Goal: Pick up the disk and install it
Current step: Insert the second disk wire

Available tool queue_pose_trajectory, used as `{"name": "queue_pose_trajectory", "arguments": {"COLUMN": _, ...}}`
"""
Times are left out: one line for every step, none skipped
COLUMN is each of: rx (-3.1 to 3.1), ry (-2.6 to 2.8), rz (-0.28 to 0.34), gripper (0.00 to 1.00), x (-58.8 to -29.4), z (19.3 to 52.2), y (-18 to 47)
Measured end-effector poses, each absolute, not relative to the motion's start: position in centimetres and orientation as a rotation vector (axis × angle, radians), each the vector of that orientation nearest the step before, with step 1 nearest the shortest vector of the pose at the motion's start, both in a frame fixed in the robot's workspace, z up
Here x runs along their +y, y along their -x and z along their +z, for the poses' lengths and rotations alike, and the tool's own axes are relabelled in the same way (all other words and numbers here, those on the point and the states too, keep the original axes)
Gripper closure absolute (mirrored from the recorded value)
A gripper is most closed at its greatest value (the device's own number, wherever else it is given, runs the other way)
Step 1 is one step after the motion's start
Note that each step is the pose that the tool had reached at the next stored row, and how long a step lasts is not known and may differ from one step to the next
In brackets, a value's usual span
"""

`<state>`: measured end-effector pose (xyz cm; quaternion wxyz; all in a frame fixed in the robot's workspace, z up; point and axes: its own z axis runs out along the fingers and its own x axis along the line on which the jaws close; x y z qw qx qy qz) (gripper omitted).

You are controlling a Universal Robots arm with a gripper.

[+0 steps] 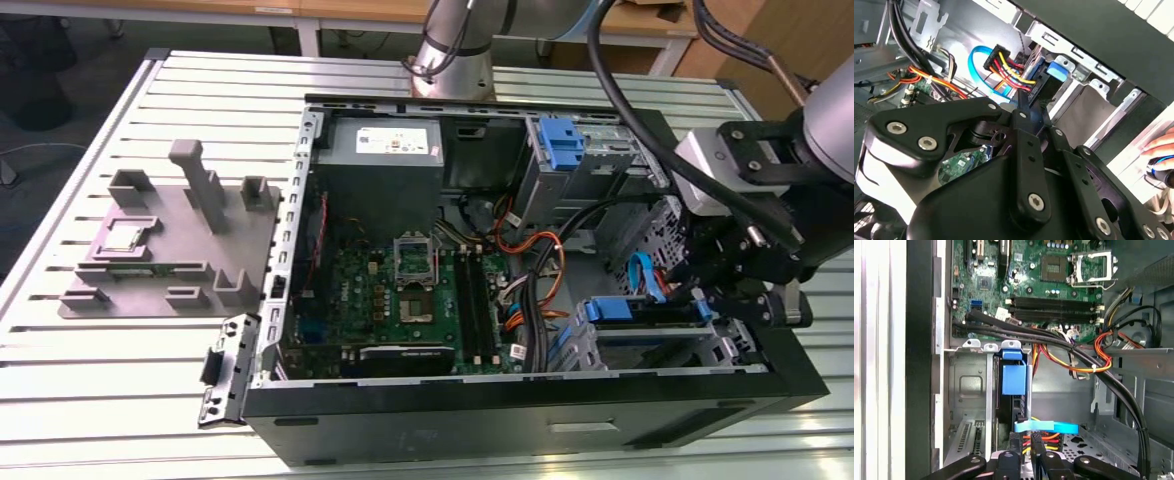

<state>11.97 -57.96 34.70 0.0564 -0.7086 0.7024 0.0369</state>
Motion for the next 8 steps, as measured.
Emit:
{"name": "queue_pose_trajectory", "arguments": {"rx": 2.132, "ry": 2.15, "rz": 0.114, "gripper": 0.76, "x": -57.96, "z": 34.7, "y": -11.96}}
{"name": "queue_pose_trajectory", "arguments": {"rx": 2.132, "ry": 2.15, "rz": 0.114, "gripper": 0.76, "x": -57.96, "z": 34.69, "y": -11.96}}
{"name": "queue_pose_trajectory", "arguments": {"rx": 2.132, "ry": 2.15, "rz": 0.114, "gripper": 0.76, "x": -57.96, "z": 34.69, "y": -11.96}}
{"name": "queue_pose_trajectory", "arguments": {"rx": 2.132, "ry": 2.15, "rz": 0.114, "gripper": 0.76, "x": -57.96, "z": 34.69, "y": -11.96}}
{"name": "queue_pose_trajectory", "arguments": {"rx": 2.132, "ry": 2.15, "rz": 0.114, "gripper": 0.76, "x": -57.96, "z": 34.69, "y": -11.96}}
{"name": "queue_pose_trajectory", "arguments": {"rx": 2.132, "ry": 2.15, "rz": 0.114, "gripper": 0.76, "x": -57.96, "z": 34.69, "y": -11.96}}
{"name": "queue_pose_trajectory", "arguments": {"rx": 2.132, "ry": 2.15, "rz": 0.114, "gripper": 0.76, "x": -57.96, "z": 34.69, "y": -11.96}}
{"name": "queue_pose_trajectory", "arguments": {"rx": 2.132, "ry": 2.15, "rz": 0.114, "gripper": 0.76, "x": -57.96, "z": 34.69, "y": -11.96}}
